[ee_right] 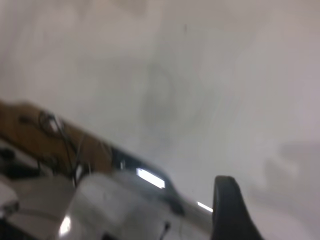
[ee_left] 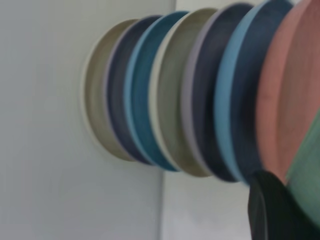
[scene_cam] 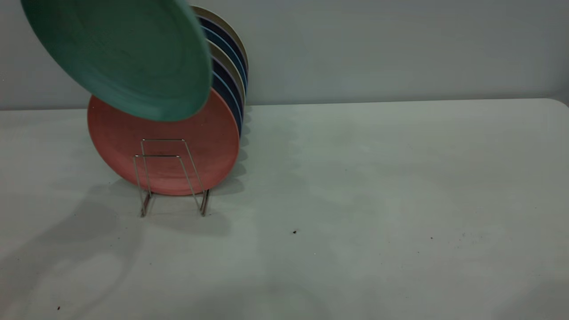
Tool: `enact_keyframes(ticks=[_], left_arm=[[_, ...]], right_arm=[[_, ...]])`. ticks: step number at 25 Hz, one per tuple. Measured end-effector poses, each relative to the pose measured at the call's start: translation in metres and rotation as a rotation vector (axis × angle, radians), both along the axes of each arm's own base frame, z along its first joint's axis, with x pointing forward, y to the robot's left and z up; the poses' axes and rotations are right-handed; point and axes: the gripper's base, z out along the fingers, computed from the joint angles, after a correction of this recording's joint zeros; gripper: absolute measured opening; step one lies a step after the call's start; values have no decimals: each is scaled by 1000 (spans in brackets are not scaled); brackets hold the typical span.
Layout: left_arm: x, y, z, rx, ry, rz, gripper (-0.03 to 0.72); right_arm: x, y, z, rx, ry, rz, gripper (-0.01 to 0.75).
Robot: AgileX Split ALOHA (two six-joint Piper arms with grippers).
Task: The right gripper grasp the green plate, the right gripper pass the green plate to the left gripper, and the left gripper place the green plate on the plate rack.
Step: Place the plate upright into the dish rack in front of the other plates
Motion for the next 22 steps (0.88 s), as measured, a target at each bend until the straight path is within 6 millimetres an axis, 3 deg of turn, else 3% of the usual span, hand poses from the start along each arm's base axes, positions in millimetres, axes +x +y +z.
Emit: enact_keyframes(ticks=[6,15,22], left_arm=[[1,0,0,38,-25,-34,72],[-2,24,-9,30,61,128,72],[4,25,-21,9,109,171,72]], right_arm=[[-50,-3,-34,-52,44,-31,446],[-100,-9,-36,-129,-96,-95,446],[-117,-15,-40,-186,-143,-152,446]])
